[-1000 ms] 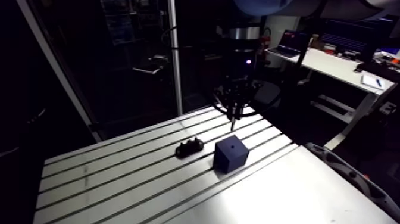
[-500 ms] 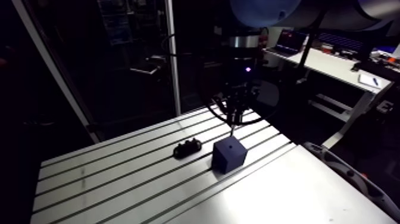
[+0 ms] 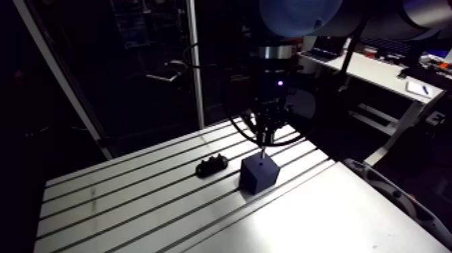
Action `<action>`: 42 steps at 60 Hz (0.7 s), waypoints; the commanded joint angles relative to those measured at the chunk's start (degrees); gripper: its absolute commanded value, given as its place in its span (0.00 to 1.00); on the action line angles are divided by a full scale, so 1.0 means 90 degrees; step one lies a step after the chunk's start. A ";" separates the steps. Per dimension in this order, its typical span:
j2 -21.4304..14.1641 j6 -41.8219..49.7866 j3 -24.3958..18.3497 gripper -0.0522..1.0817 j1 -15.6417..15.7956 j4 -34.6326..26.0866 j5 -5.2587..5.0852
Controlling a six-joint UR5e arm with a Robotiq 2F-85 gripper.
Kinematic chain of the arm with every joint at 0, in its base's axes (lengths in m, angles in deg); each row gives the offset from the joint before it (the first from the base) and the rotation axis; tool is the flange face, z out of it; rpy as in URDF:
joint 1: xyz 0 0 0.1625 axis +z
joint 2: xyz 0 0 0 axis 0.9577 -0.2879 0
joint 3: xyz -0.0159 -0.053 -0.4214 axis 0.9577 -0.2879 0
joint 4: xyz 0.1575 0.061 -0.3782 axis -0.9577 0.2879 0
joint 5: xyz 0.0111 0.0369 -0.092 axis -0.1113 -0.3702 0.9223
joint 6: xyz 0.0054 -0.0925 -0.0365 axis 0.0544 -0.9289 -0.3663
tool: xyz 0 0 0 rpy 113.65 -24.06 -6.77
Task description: Pick up the M10 bolt and insert it into the hole until fully seated.
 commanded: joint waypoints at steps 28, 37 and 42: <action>0.0116 0.0003 0.0042 1.00 -0.0026 0.0026 -0.0008; 0.0125 -0.0007 0.0042 1.00 -0.0048 0.0026 -0.0008; 0.0126 -0.0007 0.0042 1.00 -0.0048 0.0026 -0.0008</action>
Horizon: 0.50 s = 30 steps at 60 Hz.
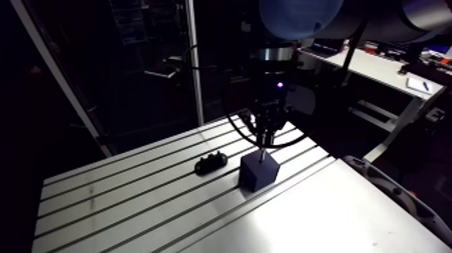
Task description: Pick up the M10 bolt and insert it into the hole until fully seated.
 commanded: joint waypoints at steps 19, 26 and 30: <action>0.0049 -0.0006 0.0001 1.00 -0.0057 0.0001 -0.0002; 0.0058 -0.0006 0.0001 1.00 -0.0057 0.0001 -0.0002; 0.0059 0.0004 0.0019 1.00 -0.0057 0.0001 -0.0002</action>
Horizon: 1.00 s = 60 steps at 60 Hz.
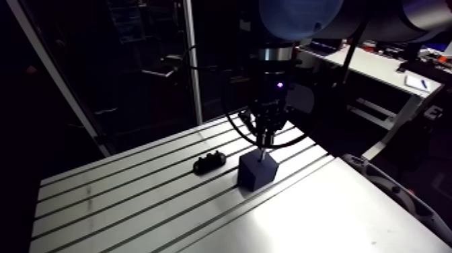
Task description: Pick up the M10 bolt and insert it into the hole until fully seated.
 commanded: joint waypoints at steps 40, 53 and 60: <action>0.0014 0.0009 0.0029 1.00 0.0002 0.0205 0.0000; 0.0043 0.0001 0.0029 1.00 0.0012 0.0205 -0.0018; 0.0043 0.0000 0.0029 1.00 0.0012 0.0197 -0.0029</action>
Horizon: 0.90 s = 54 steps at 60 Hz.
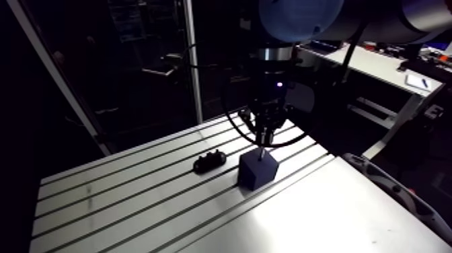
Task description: Pick up the M10 bolt and insert it into the hole until fully seated.
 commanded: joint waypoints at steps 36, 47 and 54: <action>0.0007 0.0002 0.0030 1.00 0.0023 -0.0014 -0.0036; -0.0003 0.0002 0.0040 1.00 0.0023 -0.0015 -0.0027; -0.0003 0.0002 0.0040 1.00 0.0023 -0.0015 -0.0018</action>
